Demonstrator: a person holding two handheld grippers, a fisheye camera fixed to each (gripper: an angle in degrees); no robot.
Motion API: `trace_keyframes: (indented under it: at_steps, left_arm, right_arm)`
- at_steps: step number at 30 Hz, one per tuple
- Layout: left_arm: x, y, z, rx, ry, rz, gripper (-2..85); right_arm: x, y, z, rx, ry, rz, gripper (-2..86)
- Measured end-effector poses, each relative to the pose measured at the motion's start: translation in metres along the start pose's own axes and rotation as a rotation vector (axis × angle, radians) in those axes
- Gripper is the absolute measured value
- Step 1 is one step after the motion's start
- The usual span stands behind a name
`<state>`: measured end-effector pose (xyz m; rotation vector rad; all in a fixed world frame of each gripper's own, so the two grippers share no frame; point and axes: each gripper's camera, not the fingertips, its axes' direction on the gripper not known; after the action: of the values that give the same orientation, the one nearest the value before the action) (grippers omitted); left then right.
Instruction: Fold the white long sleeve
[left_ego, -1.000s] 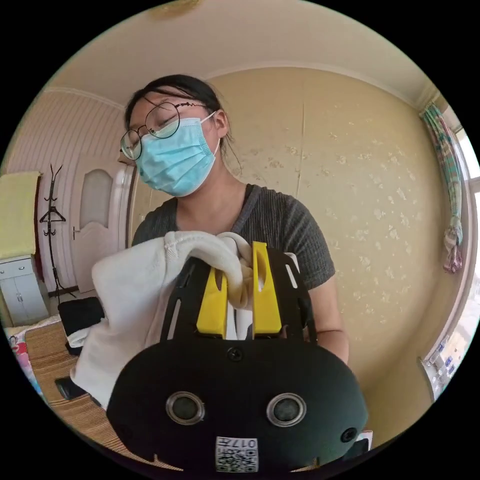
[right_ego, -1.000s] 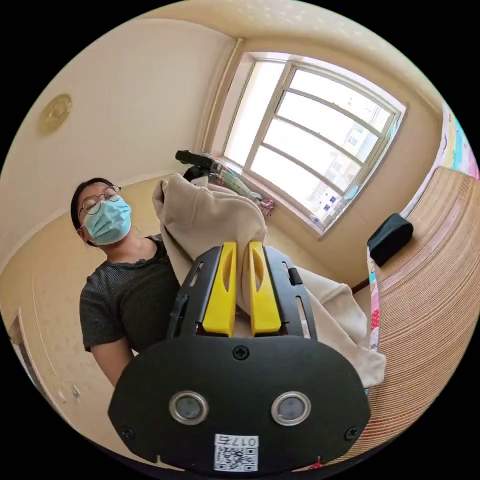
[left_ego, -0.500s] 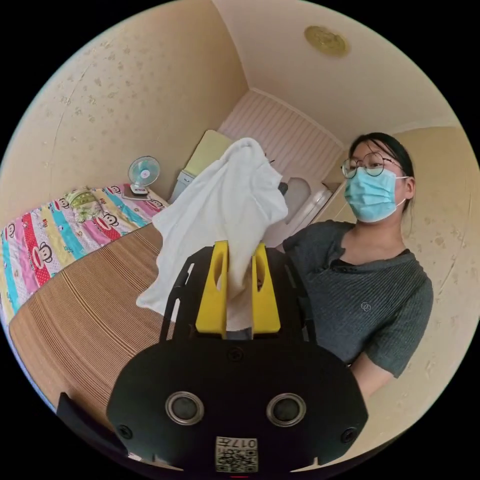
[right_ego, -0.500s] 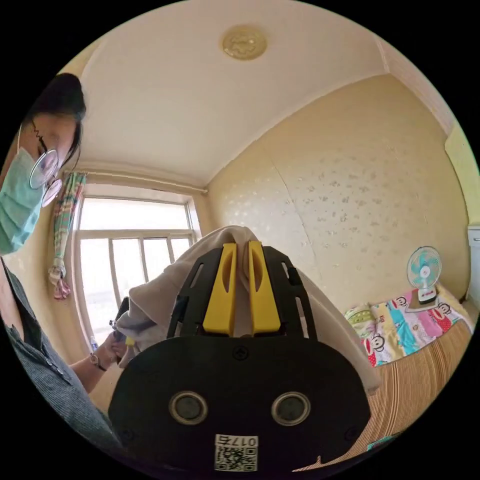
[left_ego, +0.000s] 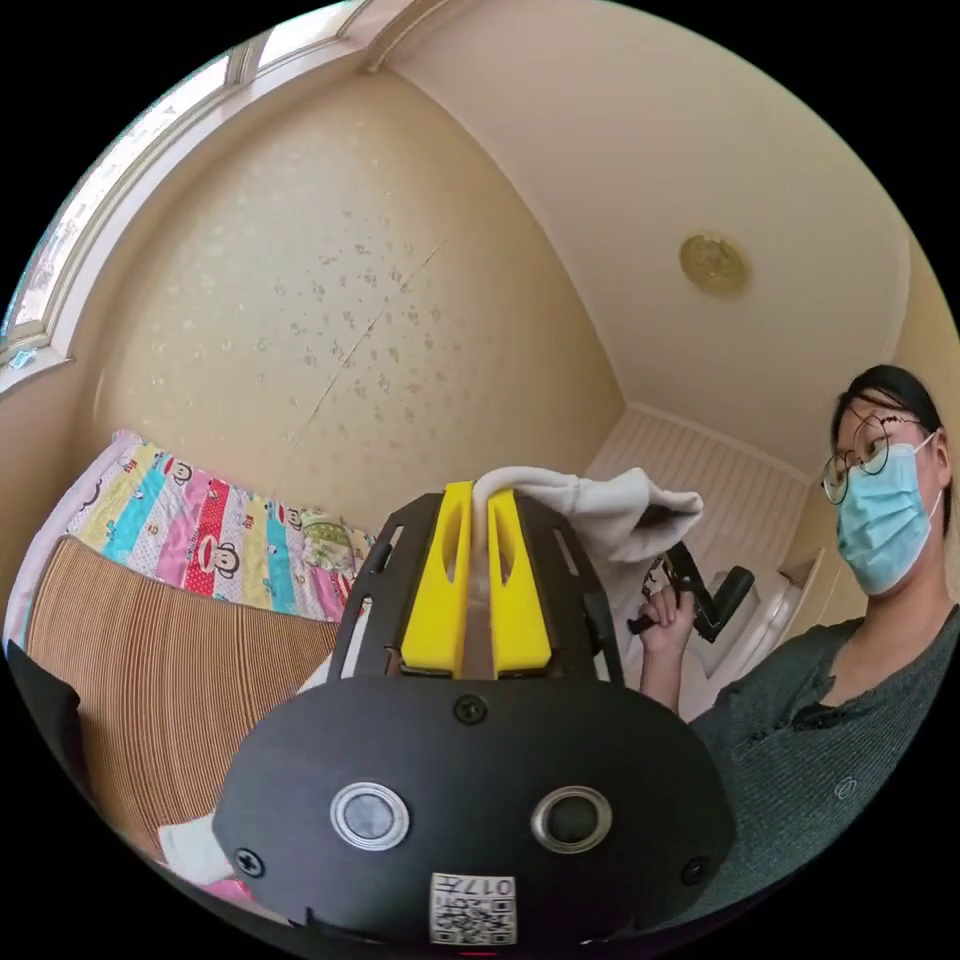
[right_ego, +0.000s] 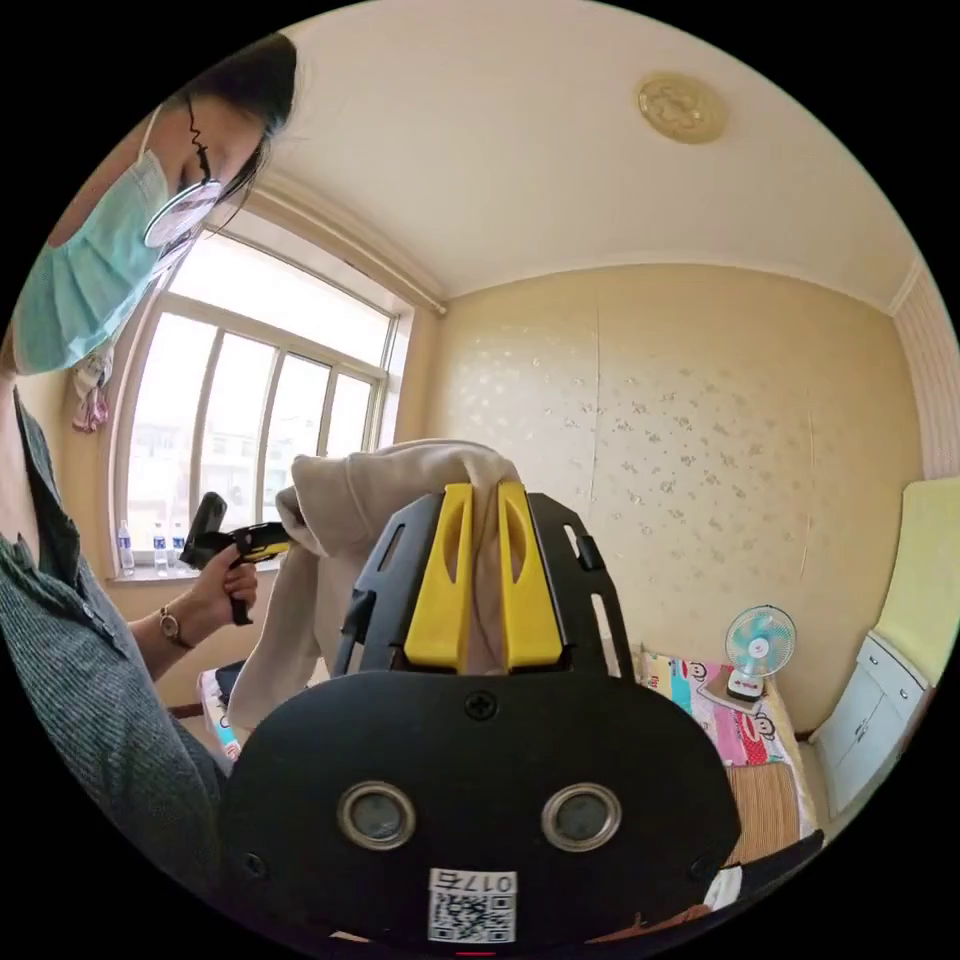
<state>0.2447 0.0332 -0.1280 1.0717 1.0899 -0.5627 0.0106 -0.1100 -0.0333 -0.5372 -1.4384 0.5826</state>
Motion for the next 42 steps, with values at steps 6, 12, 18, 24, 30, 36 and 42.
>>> trace_keyframes:
  at_steps: [6,12,18,24,30,36,42]
  left_arm:
    - [0.107,-0.044,-0.029,0.202,-0.124,0.263,0.3]
    - [0.19,-0.069,-0.064,0.406,-0.1,0.424,0.7]
    - [0.213,-0.108,-0.101,0.5,-0.039,0.361,0.6]
    - [0.214,-0.152,-0.111,0.412,0.083,0.312,0.8]
    - [0.224,-0.19,-0.117,0.391,0.085,0.282,1.1]
    - [0.229,-0.225,-0.109,0.374,0.037,0.273,1.2]
    - [0.206,-0.285,-0.113,0.24,-0.079,0.316,1.3]
  right_arm:
    - [-0.012,0.08,-0.006,-0.12,-0.454,0.137,2.5]
    - [-0.076,0.102,0.001,-0.187,-0.597,0.001,4.2]
    - [-0.088,0.106,0.009,-0.166,-0.657,0.003,8.5]
    - [-0.085,0.097,0.047,-0.215,-0.727,-0.092,11.2]
    - [-0.066,0.088,0.104,-0.297,-0.965,-0.017,13.1]
    - [-0.105,0.084,0.111,-0.287,-1.112,-0.074,8.2]
    - [-0.048,0.073,0.11,-0.341,-0.874,0.115,4.4]
